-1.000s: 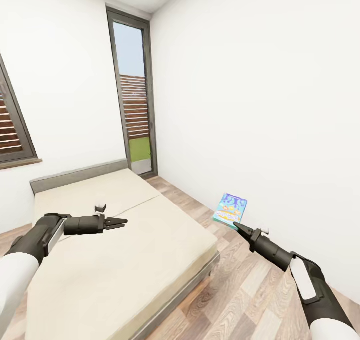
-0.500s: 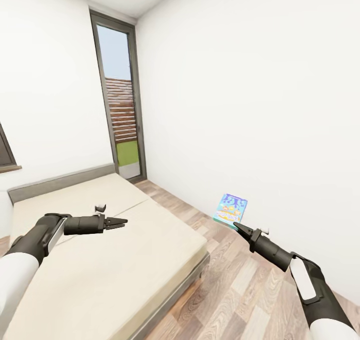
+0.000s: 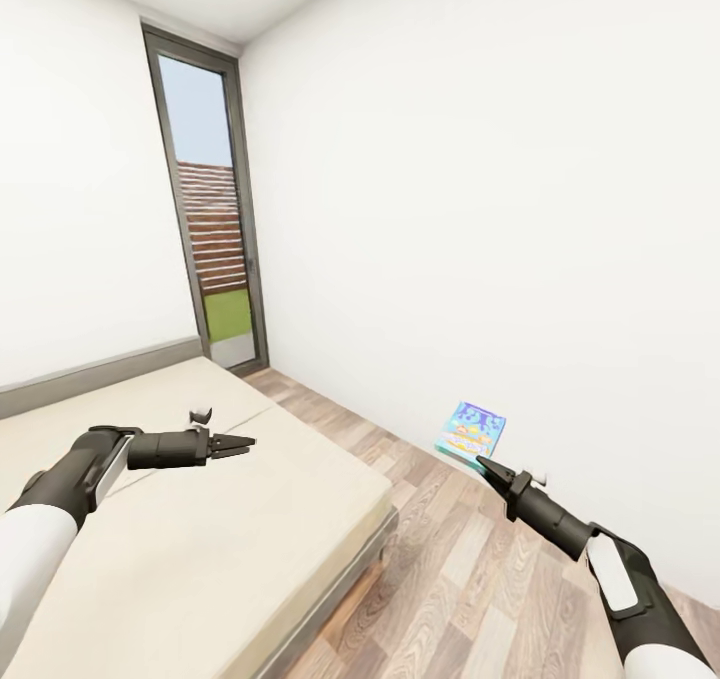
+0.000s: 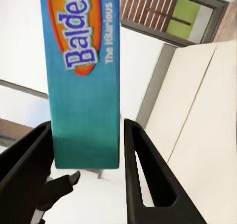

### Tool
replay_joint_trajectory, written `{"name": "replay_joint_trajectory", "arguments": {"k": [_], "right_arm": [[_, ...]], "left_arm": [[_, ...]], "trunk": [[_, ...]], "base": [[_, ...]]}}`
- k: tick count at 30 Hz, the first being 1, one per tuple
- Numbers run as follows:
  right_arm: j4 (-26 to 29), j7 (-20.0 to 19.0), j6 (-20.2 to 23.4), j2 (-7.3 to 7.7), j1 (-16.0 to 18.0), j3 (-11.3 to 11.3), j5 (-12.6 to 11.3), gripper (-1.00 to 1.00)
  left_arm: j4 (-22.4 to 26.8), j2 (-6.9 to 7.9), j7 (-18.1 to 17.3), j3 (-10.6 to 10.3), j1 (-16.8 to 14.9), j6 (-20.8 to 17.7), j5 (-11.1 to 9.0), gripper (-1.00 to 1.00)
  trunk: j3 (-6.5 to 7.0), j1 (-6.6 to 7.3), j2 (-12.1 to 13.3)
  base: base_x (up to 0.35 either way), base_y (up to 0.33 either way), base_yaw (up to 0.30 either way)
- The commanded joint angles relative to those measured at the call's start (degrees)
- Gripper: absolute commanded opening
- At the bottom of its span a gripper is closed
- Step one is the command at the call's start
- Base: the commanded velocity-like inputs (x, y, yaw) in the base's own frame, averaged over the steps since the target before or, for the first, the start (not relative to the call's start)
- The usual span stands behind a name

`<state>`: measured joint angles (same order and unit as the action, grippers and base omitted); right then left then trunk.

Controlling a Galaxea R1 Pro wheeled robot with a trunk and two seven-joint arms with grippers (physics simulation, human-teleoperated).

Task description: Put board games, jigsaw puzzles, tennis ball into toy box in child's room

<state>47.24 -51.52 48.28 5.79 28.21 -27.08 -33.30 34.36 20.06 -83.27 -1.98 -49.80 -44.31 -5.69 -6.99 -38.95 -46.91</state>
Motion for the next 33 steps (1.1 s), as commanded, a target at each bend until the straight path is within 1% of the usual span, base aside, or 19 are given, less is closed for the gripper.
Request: {"name": "replay_joint_trajectory", "arguments": {"k": [1,4,8,10,13,15,16,18,22,24,28,33], "right_arm": [[-0.3,-0.1,0.5,0.02,0.1,-0.3,-0.5,-1.00],[-1.2,-0.1,0.6,0.05,0.1,-1.0,-0.5,-1.00],[-2.2,0.2,0.5,-0.13,0.1,-1.3,-0.4,-1.00],[-4.3,0.3,0.3,-0.01,0.1,-1.4,-0.4,-1.00],[-9.3,0.9,0.1,0.33,0.1,-1.4,-0.4,-1.00],[-13.3,2.0,-0.1,0.55,0.4,-1.5,-0.3,-1.00],[-14.5,2.6,-0.1,0.61,0.6,-1.5,-0.3,-1.00],[-15.8,3.2,-0.1,0.66,0.8,-1.5,-0.3,-1.00],[-16.4,3.5,-0.2,0.91,0.9,-1.6,-0.3,-1.00],[-16.5,3.5,-0.2,1.09,0.9,-2.5,-0.3,-1.00],[-16.6,3.5,-1.2,1.18,0.8,-5.6,-0.3,-1.00],[-16.6,3.1,-1.6,1.35,0.4,-6.7,-0.3,-1.00]], "left_arm": [[0.0,0.06,-0.1,-0.2,0.0,-0.6,-0.4,1.00],[0.0,0.02,-0.1,-0.2,0.0,-0.6,-0.4,1.00],[0.0,-0.01,-0.1,-0.2,0.0,-0.6,-0.4,1.00],[0.0,-0.02,-0.1,-0.2,0.0,-0.6,-0.4,1.00],[0.0,-0.02,-0.1,-0.2,0.0,-0.6,-0.4,1.00],[0.0,-0.02,0.0,-0.8,0.0,-0.6,-0.4,1.00],[0.0,-0.02,0.0,-1.1,0.0,-0.6,-0.4,1.00],[0.0,-0.02,0.0,-1.6,0.0,-0.6,-0.4,1.00],[0.0,-0.02,0.0,-1.9,0.0,-0.6,-0.4,1.00],[0.0,-0.02,-0.1,-1.9,0.0,-0.6,-0.4,1.00],[0.0,-0.02,-0.1,-2.0,0.0,-0.6,-0.4,1.00],[0.0,-0.02,0.0,-2.0,0.0,-0.6,-0.4,1.00]], "trunk": [[-0.01,-0.01,-0.1],[0.18,-0.01,-0.1],[0.24,-0.01,-0.1],[0.29,-0.01,-0.1],[0.29,-0.01,-0.1],[0.21,-0.01,-0.1],[0.16,-0.01,-0.1],[0.02,-0.01,-0.1],[-0.29,-0.01,-0.1],[-0.45,-0.01,-0.1],[-0.62,-0.01,-0.1],[-0.66,-0.01,-0.1]], "base": [[0.000,0.000,-0.200],[0.000,0.000,-0.157],[0.000,0.000,-0.161],[0.000,0.000,-0.250],[0.000,0.000,-0.258],[0.000,0.000,-0.229],[0.000,0.000,-0.207],[0.000,0.000,-0.187],[0.000,0.000,-0.167],[0.000,0.000,-0.165],[0.000,0.000,-0.222],[0.000,0.000,-0.267]]}}
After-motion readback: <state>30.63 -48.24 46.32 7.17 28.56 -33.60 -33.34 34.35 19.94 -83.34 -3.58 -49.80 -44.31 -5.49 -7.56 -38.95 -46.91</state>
